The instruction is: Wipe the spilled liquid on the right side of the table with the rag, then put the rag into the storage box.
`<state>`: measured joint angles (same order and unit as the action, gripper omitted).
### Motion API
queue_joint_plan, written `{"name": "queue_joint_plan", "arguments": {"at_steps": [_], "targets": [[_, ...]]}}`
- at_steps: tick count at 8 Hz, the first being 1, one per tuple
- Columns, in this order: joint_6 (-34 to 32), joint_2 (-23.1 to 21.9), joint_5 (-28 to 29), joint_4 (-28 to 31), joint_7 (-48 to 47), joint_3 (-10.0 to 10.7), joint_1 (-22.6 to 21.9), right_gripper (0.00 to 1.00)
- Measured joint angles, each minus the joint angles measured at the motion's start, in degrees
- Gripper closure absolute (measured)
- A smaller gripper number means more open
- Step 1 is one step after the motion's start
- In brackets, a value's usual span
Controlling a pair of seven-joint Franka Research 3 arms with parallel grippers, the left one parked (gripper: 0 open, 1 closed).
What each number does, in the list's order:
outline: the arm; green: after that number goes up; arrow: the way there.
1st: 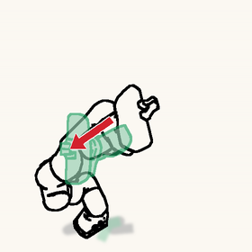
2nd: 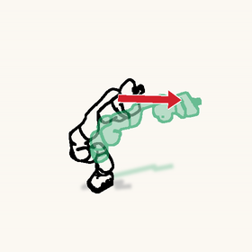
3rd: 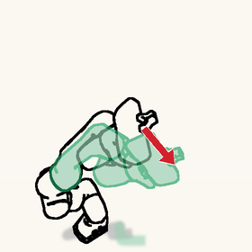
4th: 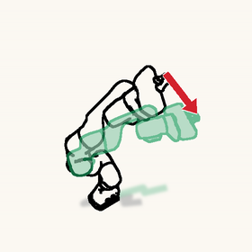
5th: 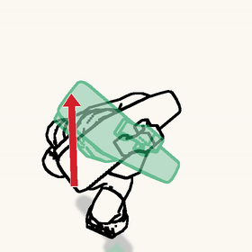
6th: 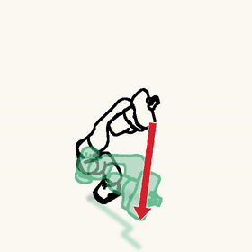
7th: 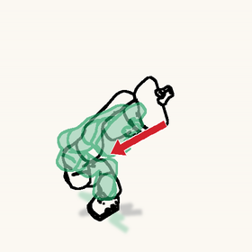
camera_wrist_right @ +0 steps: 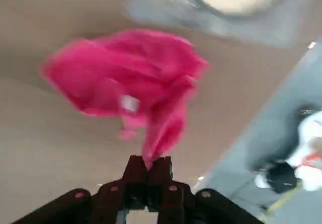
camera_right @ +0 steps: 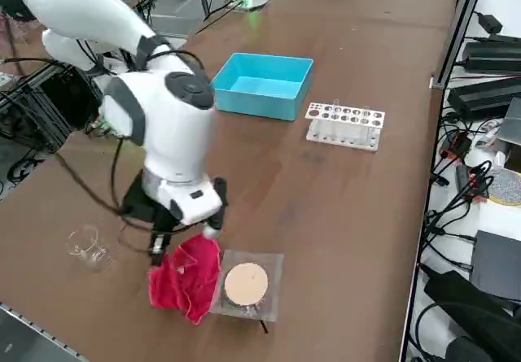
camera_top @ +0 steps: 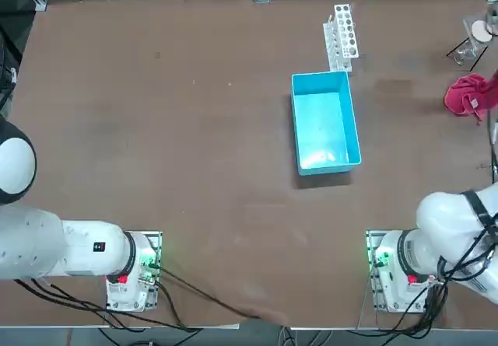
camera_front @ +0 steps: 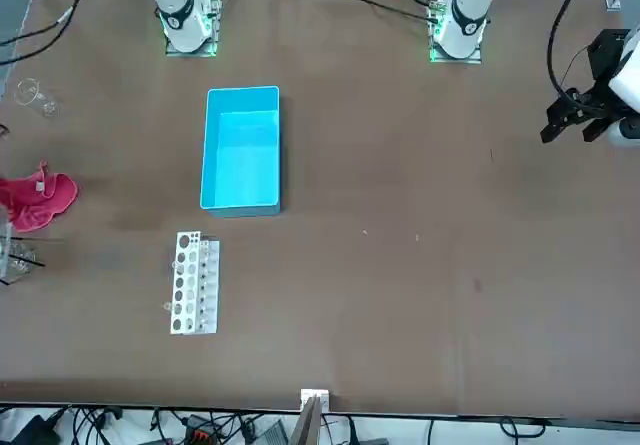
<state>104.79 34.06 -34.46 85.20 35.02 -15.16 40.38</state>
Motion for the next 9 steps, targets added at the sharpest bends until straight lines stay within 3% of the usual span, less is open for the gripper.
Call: {"name": "queue_joint_plan", "arguments": {"at_steps": [4,7,9], "targets": [[-8.68,-0.18,11.09,0.24,-11.36,-0.3,-9.56,0.99],[-9.11,2.22,17.74,0.89,-26.85,-0.49,-17.62,0.99],[-8.17,3.44,23.94,0.9,-32.01,-0.49,-21.28,0.99]]}}
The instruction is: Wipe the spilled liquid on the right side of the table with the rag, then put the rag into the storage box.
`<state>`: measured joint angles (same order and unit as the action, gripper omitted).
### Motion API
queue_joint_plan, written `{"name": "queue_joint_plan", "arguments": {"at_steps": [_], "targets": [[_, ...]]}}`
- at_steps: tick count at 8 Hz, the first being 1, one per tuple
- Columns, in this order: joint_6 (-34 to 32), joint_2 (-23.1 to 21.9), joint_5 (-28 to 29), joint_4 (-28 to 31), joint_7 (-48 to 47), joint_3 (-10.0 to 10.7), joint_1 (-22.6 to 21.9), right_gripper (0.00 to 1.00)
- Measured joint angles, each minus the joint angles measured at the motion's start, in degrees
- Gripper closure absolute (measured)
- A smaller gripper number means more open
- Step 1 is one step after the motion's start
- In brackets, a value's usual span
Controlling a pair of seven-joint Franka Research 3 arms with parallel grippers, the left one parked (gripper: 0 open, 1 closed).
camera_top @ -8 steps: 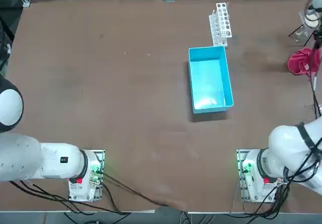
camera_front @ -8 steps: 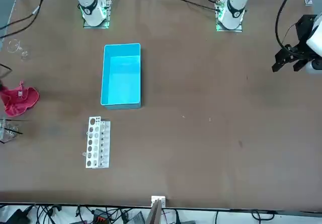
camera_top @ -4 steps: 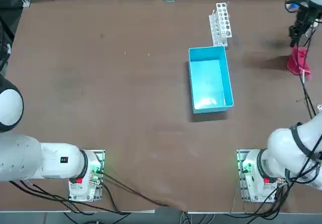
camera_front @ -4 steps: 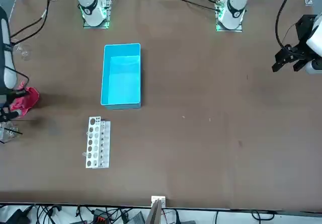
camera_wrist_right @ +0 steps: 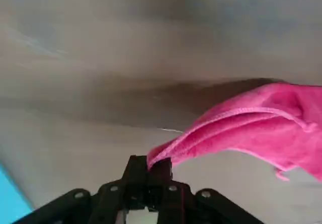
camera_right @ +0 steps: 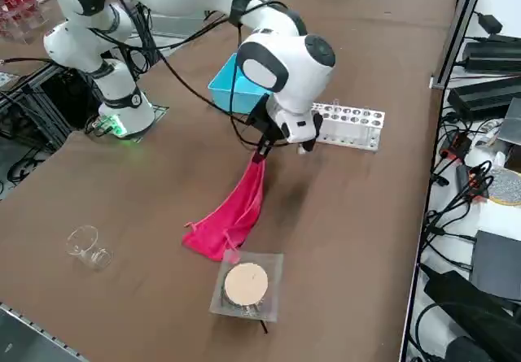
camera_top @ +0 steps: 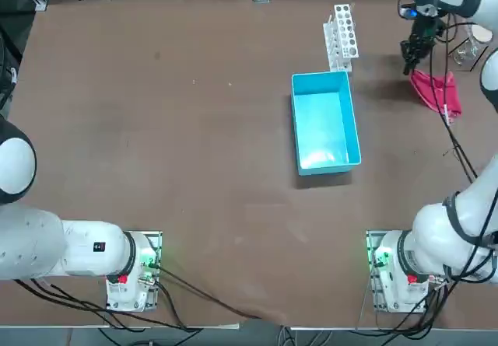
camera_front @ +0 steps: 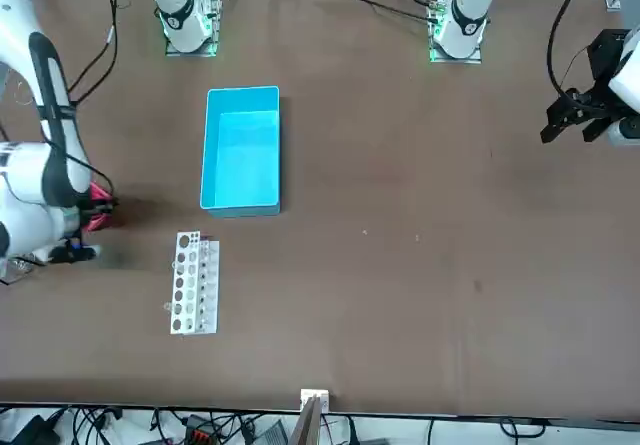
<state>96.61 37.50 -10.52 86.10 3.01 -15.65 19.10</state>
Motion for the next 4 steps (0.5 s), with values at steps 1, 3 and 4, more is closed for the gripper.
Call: {"name": "queue_joint_plan", "arguments": {"at_steps": [1,3,4], "targets": [[1.38,0.03,3.21,-0.03,-1.37,0.0,-1.31,0.99],[4.06,0.29,7.38,-0.03,-5.13,-0.03,-3.43,0.99],[4.25,0.58,9.66,-0.02,-5.24,-0.02,-4.45,0.99]]}}
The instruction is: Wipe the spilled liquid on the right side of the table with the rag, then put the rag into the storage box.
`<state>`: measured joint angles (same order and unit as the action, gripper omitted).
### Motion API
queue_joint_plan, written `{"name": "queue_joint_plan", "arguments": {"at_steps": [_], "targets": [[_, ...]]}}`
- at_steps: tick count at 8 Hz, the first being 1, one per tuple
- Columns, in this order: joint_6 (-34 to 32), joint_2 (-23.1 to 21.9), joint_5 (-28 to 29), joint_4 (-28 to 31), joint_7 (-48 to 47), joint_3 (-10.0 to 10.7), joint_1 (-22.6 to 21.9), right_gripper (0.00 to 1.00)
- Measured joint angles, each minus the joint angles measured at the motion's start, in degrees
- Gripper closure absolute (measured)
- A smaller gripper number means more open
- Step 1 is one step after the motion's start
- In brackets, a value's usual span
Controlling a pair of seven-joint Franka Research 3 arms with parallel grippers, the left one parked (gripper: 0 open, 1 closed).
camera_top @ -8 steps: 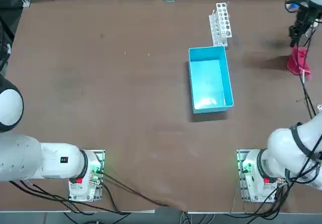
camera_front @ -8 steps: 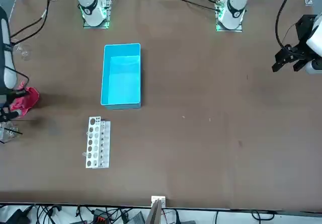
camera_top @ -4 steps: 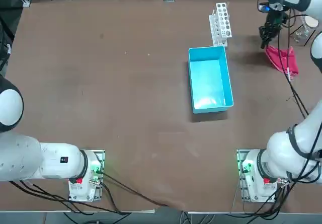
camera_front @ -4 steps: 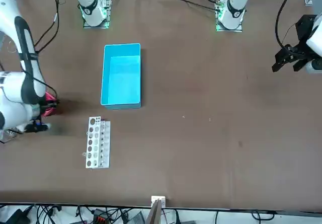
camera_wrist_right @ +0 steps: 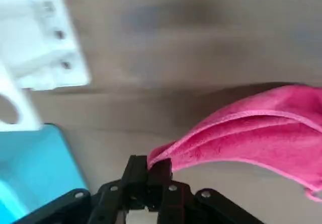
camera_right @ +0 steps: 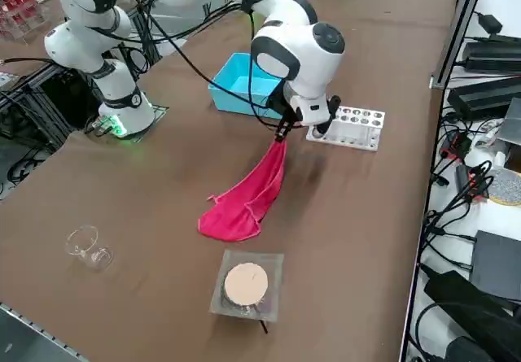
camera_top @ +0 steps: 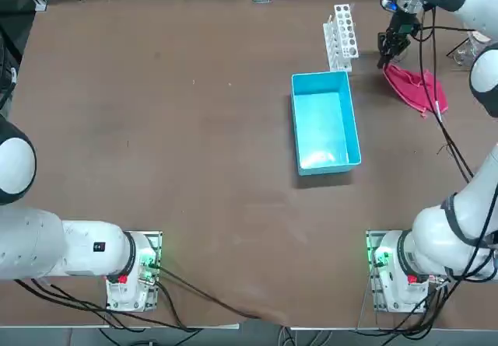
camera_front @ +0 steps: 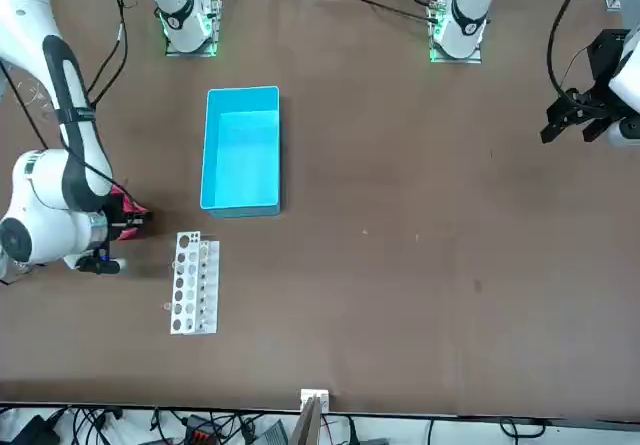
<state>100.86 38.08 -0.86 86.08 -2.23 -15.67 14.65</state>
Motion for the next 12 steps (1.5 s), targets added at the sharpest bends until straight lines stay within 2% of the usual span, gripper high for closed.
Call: {"name": "queue_joint_plan", "arguments": {"at_steps": [3,5,9,12], "targets": [[0.0,0.17,4.56,0.0,0.18,-0.18,-3.16,0.99],[-1.6,0.1,8.49,-0.23,0.38,-0.33,-3.44,0.99],[-11.71,-1.33,10.72,-1.5,0.91,-0.92,-3.0,0.99],[-22.66,-3.38,13.87,-4.87,5.44,-1.09,-0.16,0.99]]}}
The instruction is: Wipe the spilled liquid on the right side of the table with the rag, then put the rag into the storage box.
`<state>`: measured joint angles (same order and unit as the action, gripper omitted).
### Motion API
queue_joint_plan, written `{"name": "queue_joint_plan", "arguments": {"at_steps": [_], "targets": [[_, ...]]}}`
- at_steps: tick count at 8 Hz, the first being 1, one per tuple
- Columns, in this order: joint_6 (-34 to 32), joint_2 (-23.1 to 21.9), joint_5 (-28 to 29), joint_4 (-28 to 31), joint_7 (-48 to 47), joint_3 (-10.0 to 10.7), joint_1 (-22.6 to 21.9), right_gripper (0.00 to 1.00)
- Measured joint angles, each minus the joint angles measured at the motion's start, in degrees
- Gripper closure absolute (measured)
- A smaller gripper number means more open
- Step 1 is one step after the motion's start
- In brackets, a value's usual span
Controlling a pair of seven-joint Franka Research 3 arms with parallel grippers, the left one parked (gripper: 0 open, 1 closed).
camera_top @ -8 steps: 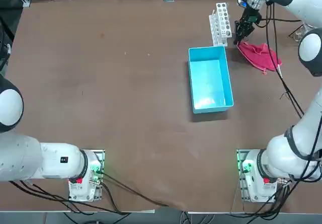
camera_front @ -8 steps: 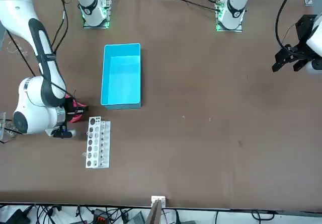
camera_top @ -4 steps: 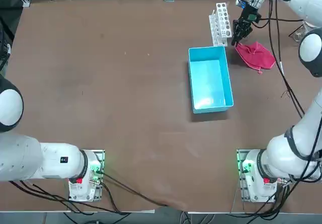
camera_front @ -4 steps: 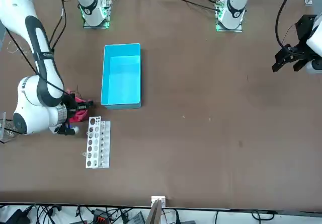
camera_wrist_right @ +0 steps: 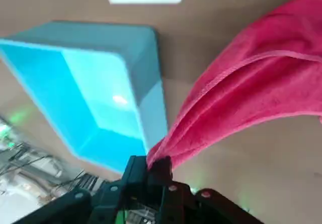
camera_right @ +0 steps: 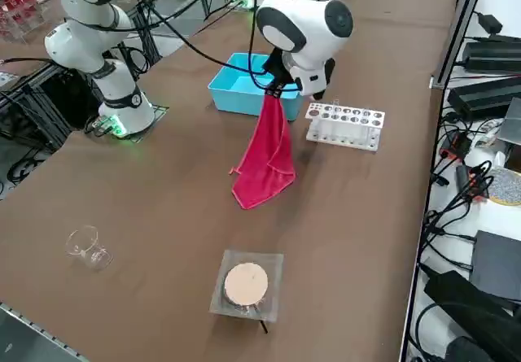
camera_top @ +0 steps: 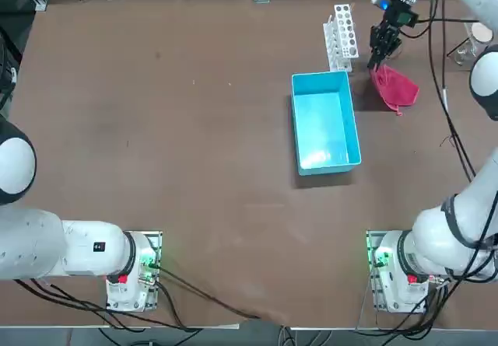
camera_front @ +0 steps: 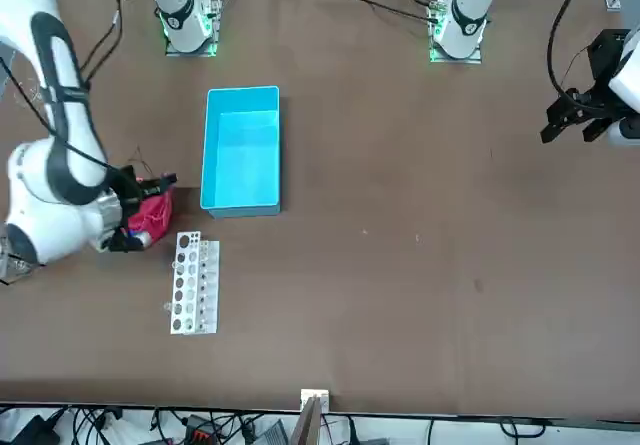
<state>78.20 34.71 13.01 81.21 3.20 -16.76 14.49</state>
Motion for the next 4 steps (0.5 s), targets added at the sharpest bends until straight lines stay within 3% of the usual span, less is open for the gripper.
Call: {"name": "queue_joint_plan", "arguments": {"at_steps": [4], "targets": [[-4.12,-0.17,10.73,-0.89,0.19,-0.52,1.07,0.99]]}}
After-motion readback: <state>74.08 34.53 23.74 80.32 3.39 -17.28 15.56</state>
